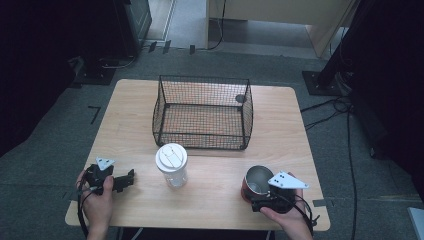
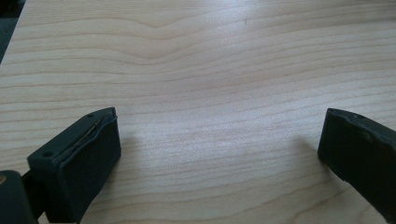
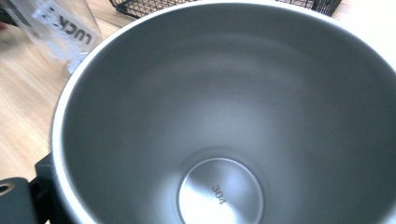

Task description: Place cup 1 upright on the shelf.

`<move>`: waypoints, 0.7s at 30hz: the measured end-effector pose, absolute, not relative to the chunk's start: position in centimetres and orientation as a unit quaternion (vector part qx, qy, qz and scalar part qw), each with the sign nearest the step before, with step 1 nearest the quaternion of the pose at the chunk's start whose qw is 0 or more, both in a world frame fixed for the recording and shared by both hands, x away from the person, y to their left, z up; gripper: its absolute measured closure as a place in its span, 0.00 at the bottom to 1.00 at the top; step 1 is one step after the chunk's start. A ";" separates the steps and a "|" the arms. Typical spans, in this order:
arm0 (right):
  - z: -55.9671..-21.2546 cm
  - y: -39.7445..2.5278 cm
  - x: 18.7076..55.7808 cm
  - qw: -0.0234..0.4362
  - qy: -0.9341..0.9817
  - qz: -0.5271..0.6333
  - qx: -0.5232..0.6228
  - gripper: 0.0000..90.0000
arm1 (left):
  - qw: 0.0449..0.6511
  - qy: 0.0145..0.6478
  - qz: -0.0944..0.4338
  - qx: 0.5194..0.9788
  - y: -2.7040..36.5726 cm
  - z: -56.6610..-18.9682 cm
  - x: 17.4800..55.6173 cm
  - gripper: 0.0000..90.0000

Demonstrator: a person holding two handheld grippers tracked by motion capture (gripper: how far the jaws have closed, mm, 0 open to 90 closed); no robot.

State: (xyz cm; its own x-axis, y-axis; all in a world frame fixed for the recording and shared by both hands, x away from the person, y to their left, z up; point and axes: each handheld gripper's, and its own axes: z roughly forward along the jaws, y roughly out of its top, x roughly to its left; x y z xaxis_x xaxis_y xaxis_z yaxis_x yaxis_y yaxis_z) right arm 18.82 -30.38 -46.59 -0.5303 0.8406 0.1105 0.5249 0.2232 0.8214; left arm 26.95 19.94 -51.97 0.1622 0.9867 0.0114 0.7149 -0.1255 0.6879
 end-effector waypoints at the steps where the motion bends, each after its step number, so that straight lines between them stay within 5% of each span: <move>1: -46.6 -30.4 18.8 0.183 0.760 0.432 0.449 0.03 | 0.279 0.600 0.244 0.709 19.9 -52.0 27.0 0.00; 21: -46.1 -30.3 19.1 0.222 0.734 0.434 0.474 0.08 | 0.279 0.600 0.243 0.709 19.9 -52.0 26.9 0.00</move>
